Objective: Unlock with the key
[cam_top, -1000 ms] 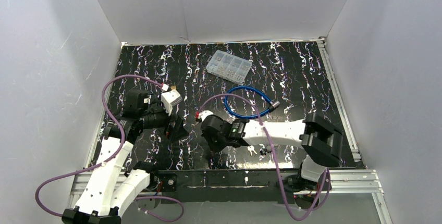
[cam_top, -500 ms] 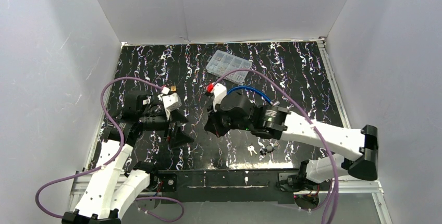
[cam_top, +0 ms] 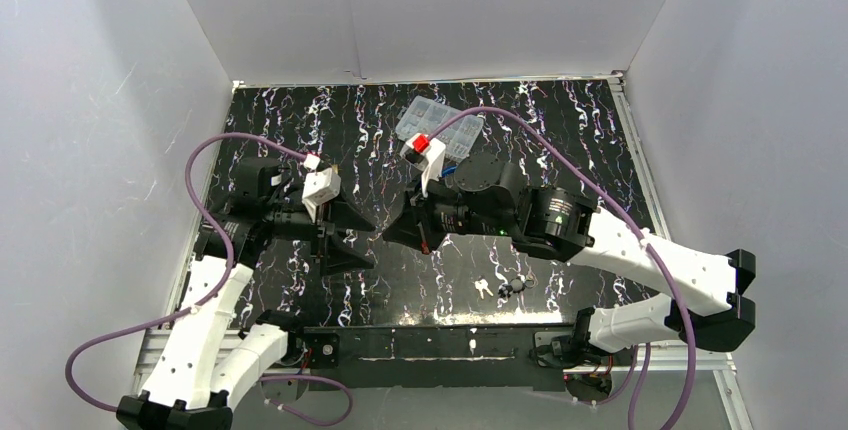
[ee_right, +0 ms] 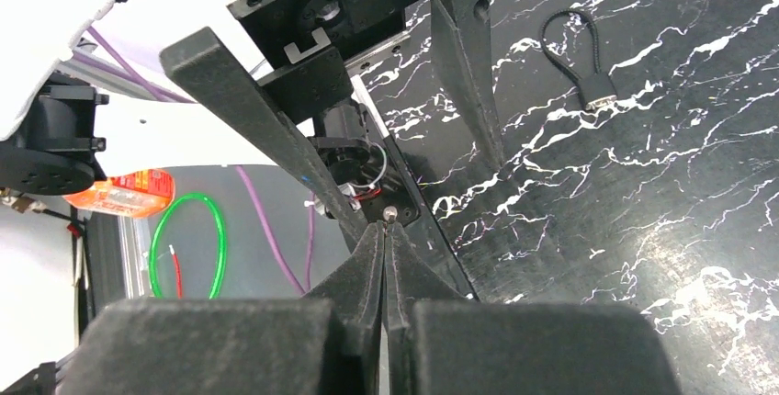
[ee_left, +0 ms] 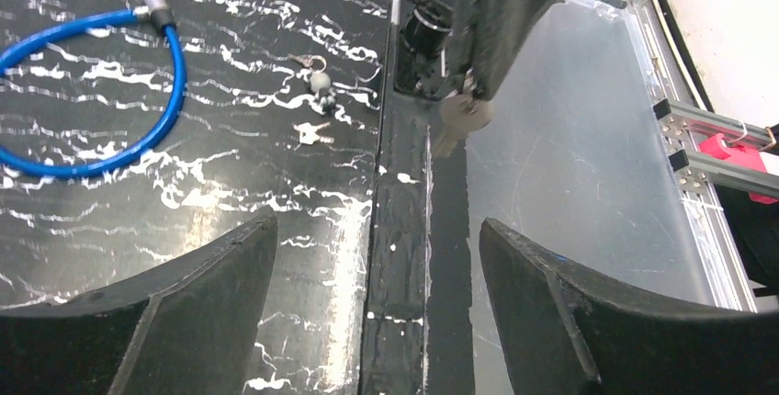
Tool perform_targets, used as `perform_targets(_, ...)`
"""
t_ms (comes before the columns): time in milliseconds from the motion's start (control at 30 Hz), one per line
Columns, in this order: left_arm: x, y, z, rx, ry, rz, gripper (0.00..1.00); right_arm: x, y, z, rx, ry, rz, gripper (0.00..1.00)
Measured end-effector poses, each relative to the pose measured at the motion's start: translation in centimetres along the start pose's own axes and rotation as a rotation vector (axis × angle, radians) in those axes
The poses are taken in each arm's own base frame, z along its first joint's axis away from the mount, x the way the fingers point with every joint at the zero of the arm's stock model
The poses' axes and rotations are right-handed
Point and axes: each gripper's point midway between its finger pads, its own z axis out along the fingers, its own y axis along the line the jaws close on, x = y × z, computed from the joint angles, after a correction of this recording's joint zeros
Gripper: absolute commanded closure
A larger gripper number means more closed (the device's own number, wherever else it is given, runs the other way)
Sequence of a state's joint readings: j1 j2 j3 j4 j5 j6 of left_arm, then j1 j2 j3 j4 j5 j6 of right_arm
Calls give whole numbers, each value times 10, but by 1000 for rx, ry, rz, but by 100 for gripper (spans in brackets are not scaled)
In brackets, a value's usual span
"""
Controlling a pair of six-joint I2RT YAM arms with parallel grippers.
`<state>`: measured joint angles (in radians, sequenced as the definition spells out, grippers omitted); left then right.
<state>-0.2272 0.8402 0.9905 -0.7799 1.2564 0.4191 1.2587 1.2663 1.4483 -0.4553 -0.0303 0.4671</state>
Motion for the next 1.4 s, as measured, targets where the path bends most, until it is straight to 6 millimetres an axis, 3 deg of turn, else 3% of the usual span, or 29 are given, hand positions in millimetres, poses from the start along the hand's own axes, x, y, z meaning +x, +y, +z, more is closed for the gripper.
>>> perform_targets(200,-11,-15,-2,47,-36,47,29,-3,8,2,-36,9,-1,99)
perform_targets(467,-15,-22,-2,79,-51,66,47,1,13,15,-63,41,5,99)
perform_targets(600,-18,-23,-2,87,-55,71,64,1,13,16,-65,44,6,99)
perform_targets(700,-19,-25,-2,96,-59,75,86,0,14,16,-66,41,5,99)
perform_targets(733,-19,-25,-2,99,-60,79,89,0,14,16,-67,40,5,99)
perform_targets(967,-21,-28,-2,108,-60,78,83,-1,13,16,-64,37,5,99)
perform_targets(1067,-21,-30,-2,112,-60,75,71,-3,13,16,-63,29,6,99)
perform_targets(1133,-21,-32,-2,116,-61,76,70,-4,13,17,-62,25,7,99)
perform_targets(1300,-21,-37,-4,116,-65,89,75,-8,14,17,-64,7,14,99)
perform_targets(1400,-22,-38,-4,115,-66,93,87,-10,14,18,-63,2,21,99)
